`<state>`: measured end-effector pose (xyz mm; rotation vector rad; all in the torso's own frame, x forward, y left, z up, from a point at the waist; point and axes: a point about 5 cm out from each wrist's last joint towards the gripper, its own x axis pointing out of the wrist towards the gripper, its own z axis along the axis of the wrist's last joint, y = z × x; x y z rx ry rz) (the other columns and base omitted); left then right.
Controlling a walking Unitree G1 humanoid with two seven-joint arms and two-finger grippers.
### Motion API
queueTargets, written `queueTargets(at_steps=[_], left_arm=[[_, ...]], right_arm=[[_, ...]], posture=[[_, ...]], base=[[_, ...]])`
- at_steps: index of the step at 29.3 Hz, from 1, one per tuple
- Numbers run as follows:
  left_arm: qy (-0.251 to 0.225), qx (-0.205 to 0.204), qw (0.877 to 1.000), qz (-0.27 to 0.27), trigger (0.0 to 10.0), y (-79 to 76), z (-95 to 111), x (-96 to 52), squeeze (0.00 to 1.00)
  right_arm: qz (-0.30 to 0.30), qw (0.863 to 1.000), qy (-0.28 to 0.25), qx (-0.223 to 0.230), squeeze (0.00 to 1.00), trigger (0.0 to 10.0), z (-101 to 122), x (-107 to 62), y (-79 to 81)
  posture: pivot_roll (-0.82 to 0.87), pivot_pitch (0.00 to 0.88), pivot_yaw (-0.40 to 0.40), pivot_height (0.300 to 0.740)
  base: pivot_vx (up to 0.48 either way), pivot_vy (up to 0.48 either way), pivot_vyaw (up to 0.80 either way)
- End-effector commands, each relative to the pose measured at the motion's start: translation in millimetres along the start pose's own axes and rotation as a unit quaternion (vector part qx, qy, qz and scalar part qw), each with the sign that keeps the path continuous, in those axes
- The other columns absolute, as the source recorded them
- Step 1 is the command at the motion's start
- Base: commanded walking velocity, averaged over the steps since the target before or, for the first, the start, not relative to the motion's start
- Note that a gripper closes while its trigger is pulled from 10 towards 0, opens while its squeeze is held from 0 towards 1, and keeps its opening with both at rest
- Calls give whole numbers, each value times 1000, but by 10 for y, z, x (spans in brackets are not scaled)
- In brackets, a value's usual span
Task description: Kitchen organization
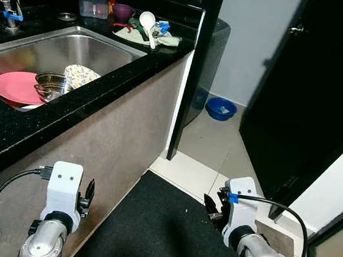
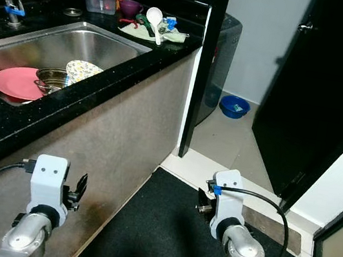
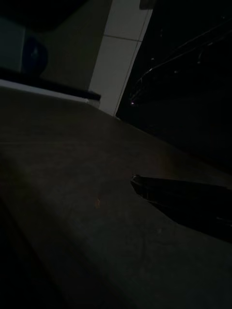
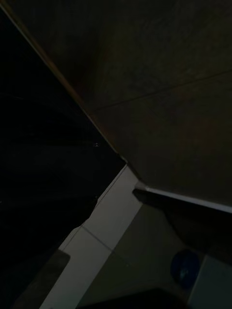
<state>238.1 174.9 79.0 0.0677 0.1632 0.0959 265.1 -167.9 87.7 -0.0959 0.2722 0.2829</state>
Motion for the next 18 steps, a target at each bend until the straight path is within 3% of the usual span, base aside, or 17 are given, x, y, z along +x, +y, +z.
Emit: queueTargets(at_steps=[1,18], left_arm=[[-2,6,1000,0,10000,-1,2,-2,0],[-1,5,1000,-8,10000,-22,9,20,0]], right_arm=[[-6,1000,-10,4,0,10000,31,-8,-32],[-7,1000,-12,10,0,10000,51,-8,-65]], posture=[[-35,0,-22,740],[-38,0,-21,740]], base=[[0,-428,0],[0,-427,0]])
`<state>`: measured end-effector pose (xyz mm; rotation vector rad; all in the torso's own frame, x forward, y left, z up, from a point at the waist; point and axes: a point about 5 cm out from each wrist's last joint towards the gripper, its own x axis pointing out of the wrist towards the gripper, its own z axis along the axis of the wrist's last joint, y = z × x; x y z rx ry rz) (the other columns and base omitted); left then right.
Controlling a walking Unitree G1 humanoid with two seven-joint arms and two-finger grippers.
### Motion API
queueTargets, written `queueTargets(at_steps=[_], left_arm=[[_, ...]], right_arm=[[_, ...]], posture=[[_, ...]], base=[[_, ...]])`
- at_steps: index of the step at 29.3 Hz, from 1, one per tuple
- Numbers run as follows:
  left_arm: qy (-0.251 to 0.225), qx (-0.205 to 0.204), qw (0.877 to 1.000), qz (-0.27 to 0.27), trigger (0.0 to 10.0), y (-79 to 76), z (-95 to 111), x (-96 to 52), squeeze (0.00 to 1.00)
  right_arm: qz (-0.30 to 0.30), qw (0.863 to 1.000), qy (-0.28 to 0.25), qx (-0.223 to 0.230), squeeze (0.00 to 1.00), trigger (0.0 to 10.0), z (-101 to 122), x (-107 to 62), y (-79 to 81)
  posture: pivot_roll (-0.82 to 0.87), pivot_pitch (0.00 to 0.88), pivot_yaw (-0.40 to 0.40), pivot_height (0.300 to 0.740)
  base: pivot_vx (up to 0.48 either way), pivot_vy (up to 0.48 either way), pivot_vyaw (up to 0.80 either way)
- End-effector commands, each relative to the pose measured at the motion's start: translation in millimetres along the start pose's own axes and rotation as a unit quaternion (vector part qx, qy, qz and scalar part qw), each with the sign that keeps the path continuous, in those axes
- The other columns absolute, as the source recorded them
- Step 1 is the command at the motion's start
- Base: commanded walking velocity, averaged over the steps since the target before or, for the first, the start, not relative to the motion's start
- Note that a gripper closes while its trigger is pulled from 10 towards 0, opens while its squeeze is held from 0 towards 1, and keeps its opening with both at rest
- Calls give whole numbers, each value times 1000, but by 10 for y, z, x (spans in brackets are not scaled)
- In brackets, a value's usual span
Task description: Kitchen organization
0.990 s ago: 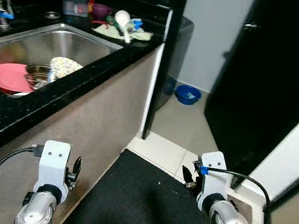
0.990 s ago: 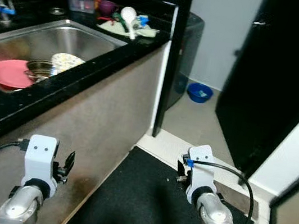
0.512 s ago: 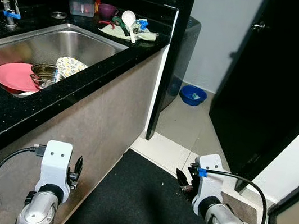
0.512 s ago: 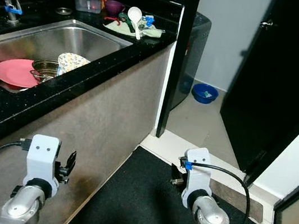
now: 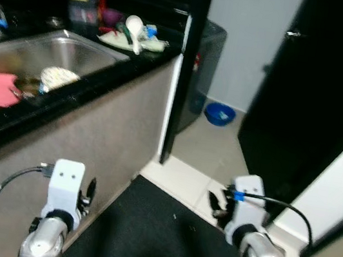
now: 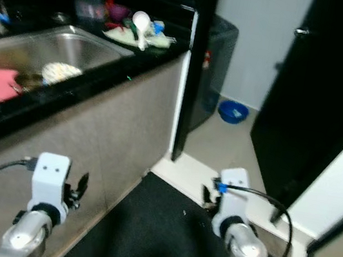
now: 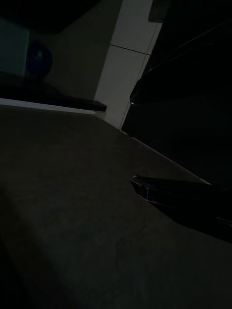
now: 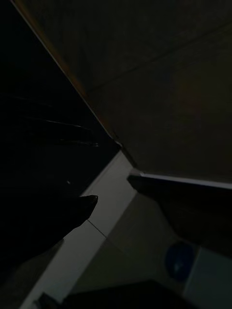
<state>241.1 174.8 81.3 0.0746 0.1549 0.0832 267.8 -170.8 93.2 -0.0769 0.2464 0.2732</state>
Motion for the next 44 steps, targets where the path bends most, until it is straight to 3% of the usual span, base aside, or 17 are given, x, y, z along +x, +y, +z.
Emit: queueTargets(at_steps=[1,19,38,44], left_arm=[[4,2,1000,-2,10000,-20,-17,-4,0],[6,-2,1000,-3,10000,-27,-23,12,0],[4,-3,1000,-4,10000,-30,-16,14,0],[1,-7,1000,-2,10000,-23,-15,10,0]], right_arm=[[-2,1000,2,1,0,10000,-3,-8,-26],[5,1000,3,-9,0,10000,3,7,-21],[11,1000,6,-17,0,10000,3,13,-7],[11,1000,6,-21,0,10000,4,11,1]], posture=[[-38,0,-21,740],[-40,0,-21,740],[-41,0,-23,740],[-41,0,-20,740]], base=[[0,-420,0],[0,-356,0],[0,0,0],[0,-305,0]])
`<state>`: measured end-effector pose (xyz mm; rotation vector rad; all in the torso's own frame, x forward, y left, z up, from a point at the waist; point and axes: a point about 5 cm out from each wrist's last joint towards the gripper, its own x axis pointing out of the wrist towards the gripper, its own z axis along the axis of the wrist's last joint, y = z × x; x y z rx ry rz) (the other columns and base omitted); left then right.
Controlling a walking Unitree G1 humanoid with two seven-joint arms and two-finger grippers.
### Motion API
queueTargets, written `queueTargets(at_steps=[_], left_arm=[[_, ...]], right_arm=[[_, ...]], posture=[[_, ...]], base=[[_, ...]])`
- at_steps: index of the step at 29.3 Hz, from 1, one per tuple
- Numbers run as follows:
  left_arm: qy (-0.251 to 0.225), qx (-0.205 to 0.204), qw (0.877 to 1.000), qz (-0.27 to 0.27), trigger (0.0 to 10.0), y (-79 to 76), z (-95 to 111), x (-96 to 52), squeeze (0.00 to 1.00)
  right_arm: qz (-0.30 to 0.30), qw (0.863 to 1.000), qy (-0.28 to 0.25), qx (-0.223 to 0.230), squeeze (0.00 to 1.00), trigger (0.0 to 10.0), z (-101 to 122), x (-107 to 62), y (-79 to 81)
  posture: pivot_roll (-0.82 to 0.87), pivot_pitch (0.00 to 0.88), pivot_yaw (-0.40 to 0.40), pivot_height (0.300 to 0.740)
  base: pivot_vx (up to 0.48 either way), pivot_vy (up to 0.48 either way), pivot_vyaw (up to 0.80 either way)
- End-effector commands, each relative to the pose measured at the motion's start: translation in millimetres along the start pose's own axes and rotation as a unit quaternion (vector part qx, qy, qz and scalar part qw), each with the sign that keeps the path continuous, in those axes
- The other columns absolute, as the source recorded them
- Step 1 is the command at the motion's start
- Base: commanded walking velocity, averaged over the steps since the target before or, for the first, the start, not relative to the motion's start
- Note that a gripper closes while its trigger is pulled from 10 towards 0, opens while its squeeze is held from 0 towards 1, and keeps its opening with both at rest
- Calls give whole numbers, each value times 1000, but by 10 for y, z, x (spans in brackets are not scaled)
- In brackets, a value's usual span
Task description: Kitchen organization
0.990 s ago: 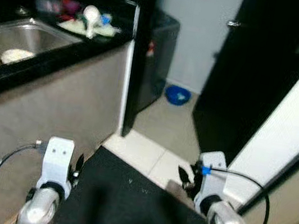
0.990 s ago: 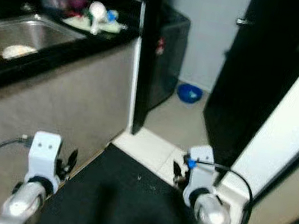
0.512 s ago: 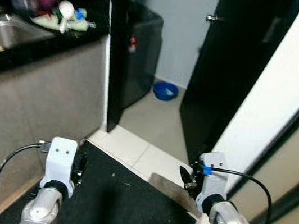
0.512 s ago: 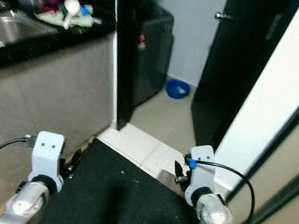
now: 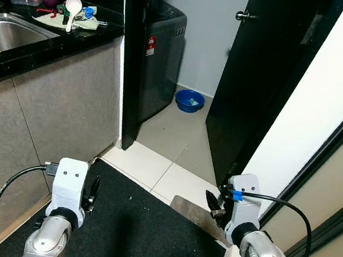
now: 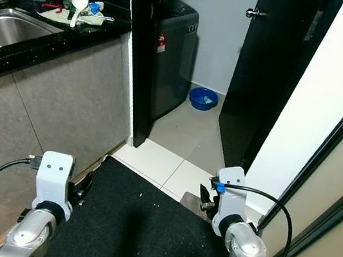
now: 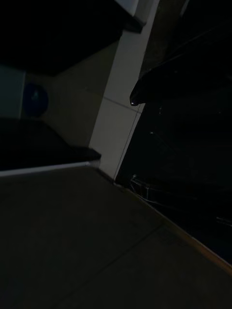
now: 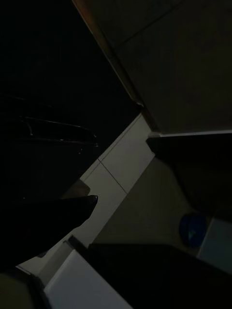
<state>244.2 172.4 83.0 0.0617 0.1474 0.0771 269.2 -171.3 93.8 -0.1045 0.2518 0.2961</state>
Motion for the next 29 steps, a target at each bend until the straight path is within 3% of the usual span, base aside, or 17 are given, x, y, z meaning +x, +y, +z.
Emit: queueTargets(at_steps=[1,14,18,20,21,24,29], left_arm=[[5,-1,1000,1,10000,2,-38,-16,0],[7,5,1000,1,10000,-1,-42,-9,0],[6,15,1000,-4,10000,-9,-44,-7,0],[4,27,1000,-12,10000,-28,-40,-9,0],[4,27,1000,-12,10000,-28,-40,-9,0],[-5,57,998,-31,10000,-78,-27,-28,0],[-22,96,993,-59,10000,-150,-7,-95,0]], right_arm=[[1,1000,1,-6,0,10000,-4,1,10],[5,1000,4,-23,0,10000,-6,8,21],[11,997,10,-74,0,10000,-7,18,47],[13,992,16,-124,0,10000,-7,17,76],[13,992,16,-124,0,10000,-7,17,76],[19,978,2,-206,0,10000,38,5,150],[50,961,-11,-273,0,10000,52,-8,255]], posture=[[-41,0,-20,740],[-43,0,-21,740],[-45,0,-21,740],[-45,0,-20,740],[-45,0,-20,740],[-46,0,-20,740],[-54,0,-21,740]], base=[[0,0,0],[0,0,0],[0,0,0],[0,0,0],[0,0,0],[0,0,0],[0,0,0]])
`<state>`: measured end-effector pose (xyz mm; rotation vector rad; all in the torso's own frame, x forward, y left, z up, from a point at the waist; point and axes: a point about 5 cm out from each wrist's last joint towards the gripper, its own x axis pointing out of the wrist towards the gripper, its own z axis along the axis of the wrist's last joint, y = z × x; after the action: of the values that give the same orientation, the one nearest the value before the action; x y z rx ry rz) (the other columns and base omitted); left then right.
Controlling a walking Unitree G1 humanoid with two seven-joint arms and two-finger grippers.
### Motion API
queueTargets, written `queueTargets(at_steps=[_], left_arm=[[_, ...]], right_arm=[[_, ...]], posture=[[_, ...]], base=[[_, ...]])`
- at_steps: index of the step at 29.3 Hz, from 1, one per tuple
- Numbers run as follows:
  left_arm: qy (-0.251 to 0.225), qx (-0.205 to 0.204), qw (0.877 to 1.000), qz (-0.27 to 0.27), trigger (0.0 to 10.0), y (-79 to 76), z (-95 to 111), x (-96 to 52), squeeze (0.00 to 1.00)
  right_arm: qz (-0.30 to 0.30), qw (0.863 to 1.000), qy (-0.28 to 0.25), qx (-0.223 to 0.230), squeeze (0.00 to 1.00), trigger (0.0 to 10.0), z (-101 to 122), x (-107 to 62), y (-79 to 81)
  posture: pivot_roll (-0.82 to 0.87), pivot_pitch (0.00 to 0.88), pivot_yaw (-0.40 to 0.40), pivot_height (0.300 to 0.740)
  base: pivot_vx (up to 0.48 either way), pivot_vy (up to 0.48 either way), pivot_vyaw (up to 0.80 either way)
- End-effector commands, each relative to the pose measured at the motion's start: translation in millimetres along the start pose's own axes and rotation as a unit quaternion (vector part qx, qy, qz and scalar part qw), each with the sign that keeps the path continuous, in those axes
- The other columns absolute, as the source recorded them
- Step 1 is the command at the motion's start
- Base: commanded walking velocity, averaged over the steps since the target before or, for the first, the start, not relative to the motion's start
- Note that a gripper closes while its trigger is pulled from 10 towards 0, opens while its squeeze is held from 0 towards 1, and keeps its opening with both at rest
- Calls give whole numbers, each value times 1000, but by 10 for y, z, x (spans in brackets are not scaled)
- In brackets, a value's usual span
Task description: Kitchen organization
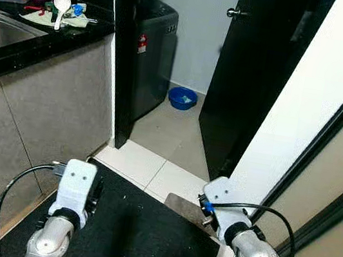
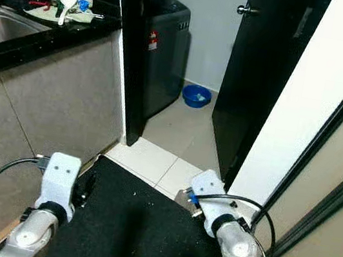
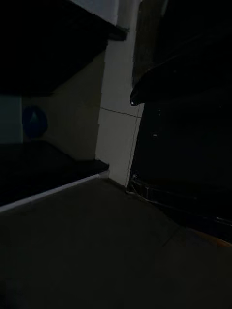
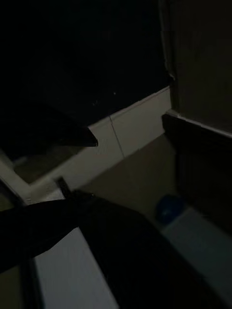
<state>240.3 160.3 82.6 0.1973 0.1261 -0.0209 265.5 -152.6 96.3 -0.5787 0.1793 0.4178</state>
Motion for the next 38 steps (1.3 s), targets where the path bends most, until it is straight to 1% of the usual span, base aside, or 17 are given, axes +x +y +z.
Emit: queueTargets(at_steps=[1,3,4,5,6,7,9,11,16,21,25,30,33,38], left_arm=[[-8,26,1000,-16,10000,-37,3,-44,0],[-41,78,995,-48,10000,-135,79,-114,0],[-41,78,995,-48,10000,-135,79,-114,0],[-48,86,994,-53,10000,-162,94,-128,0],[-48,86,994,-53,10000,-162,94,-128,0],[-46,82,994,-52,10000,-164,89,-124,0],[-38,68,996,-45,10000,-143,67,-82,0],[-35,61,997,-44,10000,-133,60,-58,0],[-32,56,997,-48,10000,-120,55,-38,0],[-33,63,996,-51,10000,-99,60,-47,0],[-33,68,996,-49,10000,-82,55,-47,0],[-36,76,995,-49,10000,-71,54,-37,0],[-38,78,995,-50,10000,-66,53,-33,0],[-38,78,995,-50,10000,-56,44,-41,0]], right_arm=[[15,999,-14,-34,0,10000,41,-15,56],[27,997,-22,-76,0,10000,57,-20,94],[27,997,-22,-76,0,10000,57,-20,94],[27,995,-24,-97,0,10000,61,-21,102],[27,995,-24,-97,0,10000,61,-21,102],[27,993,-26,-116,0,10000,67,-22,112],[20,990,-27,-135,0,10000,71,-25,114],[10,989,-28,-142,0,10000,72,-31,110],[4,990,-26,-137,0,10000,72,-33,110],[0,989,-33,-143,0,10000,97,-33,127],[-8,989,-39,-139,0,10000,109,-23,136],[-19,988,-56,-140,0,10000,137,-15,152],[-22,989,-71,-129,0,10000,161,-11,162],[-23,989,-76,-127,0,10000,170,-8,172]], posture=[[-54,0,-21,740],[-54,0,-21,740],[-54,0,-21,740],[-55,0,-19,740],[-55,0,-19,740],[-58,0,-18,740],[-67,0,-5,740],[-69,0,2,740],[-76,0,20,740],[-78,0,36,740],[-85,0,43,740],[-98,0,38,740],[-99,0,34,740],[-95,0,34,740]], base=[[0,0,0],[0,0,0],[0,0,0],[0,0,0],[0,0,0],[0,0,0],[0,0,0],[0,0,0],[0,0,0],[0,0,0],[0,0,0],[0,0,0],[0,0,0],[0,0,0]])
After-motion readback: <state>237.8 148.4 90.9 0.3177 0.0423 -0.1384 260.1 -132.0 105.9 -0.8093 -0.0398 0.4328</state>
